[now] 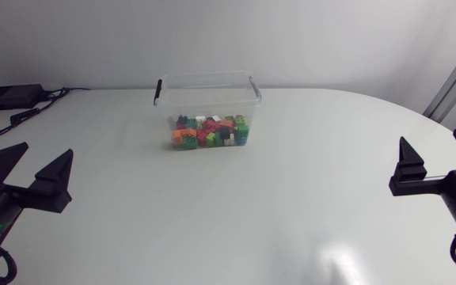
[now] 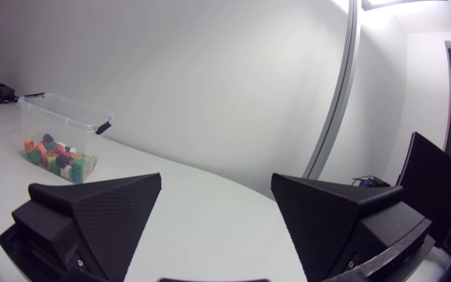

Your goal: Place the duplo bricks in the container

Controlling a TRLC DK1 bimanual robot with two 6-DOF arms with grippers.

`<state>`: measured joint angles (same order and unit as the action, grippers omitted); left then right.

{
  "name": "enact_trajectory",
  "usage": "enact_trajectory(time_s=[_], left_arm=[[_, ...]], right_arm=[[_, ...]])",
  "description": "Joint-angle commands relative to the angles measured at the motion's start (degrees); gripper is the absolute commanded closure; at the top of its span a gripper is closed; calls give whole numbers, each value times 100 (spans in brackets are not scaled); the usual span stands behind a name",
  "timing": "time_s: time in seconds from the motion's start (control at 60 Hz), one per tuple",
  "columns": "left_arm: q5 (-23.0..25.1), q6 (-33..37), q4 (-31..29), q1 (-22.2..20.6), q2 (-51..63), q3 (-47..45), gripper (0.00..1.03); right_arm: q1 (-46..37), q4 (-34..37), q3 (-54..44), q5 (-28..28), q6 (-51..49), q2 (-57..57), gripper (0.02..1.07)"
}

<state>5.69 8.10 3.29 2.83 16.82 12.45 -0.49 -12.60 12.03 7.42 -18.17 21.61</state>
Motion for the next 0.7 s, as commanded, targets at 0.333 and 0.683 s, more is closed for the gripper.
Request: enact_trajectory(time_s=[0.333, 0.683], left_arm=[[-327, -531, -185, -173, -973, -761, 5], [-569, -810, -329, -283, -1682, -1245, 6]], right_arm=[[24, 731, -744, -421, 1102, -1246, 6], [49, 1260, -1203, -742, 1817, -2161, 6]])
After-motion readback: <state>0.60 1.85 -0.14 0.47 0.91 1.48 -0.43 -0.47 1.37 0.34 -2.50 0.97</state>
